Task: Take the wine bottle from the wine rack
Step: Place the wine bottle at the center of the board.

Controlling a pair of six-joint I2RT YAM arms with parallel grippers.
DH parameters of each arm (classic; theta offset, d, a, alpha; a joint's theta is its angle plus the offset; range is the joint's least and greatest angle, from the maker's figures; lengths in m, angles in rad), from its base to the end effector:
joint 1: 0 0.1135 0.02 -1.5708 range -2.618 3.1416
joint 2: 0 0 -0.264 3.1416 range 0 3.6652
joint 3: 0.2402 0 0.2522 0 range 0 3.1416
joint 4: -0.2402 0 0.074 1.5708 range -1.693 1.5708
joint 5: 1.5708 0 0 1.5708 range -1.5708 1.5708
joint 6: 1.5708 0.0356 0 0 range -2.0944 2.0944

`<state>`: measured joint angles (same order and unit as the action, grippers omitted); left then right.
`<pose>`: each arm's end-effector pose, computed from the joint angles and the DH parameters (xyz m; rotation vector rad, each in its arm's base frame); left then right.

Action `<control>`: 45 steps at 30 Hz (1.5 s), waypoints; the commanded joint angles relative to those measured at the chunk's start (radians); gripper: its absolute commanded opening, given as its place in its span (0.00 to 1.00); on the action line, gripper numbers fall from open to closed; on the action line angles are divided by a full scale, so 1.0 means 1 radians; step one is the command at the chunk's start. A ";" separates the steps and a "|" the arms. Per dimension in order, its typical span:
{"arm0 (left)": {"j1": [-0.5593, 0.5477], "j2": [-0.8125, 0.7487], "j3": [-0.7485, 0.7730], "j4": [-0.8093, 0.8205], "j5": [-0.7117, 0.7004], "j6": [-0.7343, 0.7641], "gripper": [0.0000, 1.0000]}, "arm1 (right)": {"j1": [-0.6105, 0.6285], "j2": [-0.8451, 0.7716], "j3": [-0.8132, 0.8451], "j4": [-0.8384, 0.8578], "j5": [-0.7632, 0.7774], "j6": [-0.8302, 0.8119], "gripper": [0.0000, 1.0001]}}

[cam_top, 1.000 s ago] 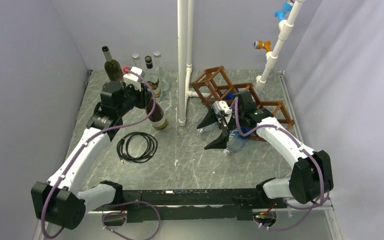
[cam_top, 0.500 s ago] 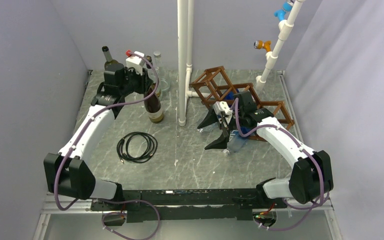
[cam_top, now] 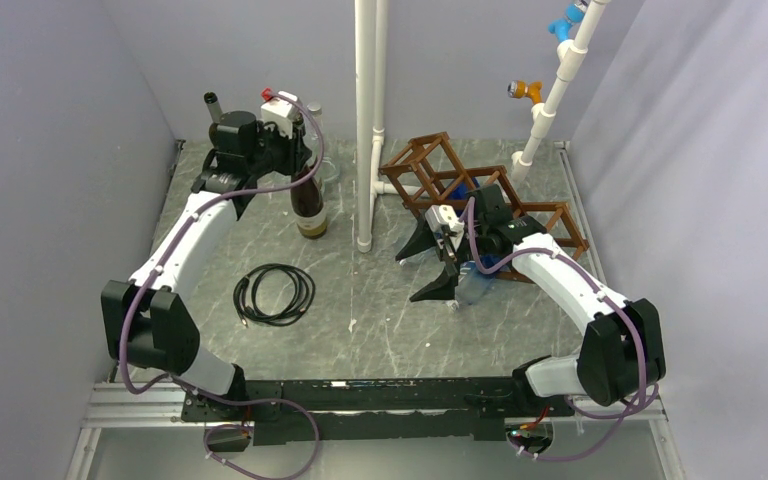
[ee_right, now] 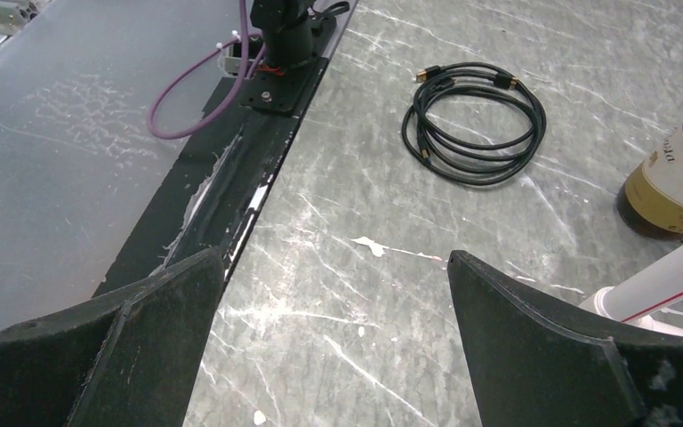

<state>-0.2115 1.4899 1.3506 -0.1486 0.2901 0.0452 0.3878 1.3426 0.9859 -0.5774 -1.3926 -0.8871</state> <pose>0.3432 -0.0841 0.3713 0.4376 1.8117 -0.3847 0.2261 0.1302 0.2768 -1.5171 1.1884 1.3537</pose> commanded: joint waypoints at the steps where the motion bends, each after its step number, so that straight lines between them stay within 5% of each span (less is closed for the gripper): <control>1: 0.004 -0.016 0.131 0.191 0.024 0.038 0.00 | -0.003 0.002 0.014 -0.009 -0.025 -0.041 1.00; 26: 0.004 0.040 0.176 0.171 -0.013 0.006 0.00 | -0.003 0.019 0.030 -0.067 -0.009 -0.098 1.00; 45: 0.006 -0.019 0.168 0.131 -0.073 -0.039 0.76 | -0.004 0.022 0.034 -0.087 -0.001 -0.118 1.00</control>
<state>-0.2108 1.5299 1.4780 -0.0593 0.2432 0.0177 0.3874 1.3621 0.9863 -0.6556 -1.3689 -0.9691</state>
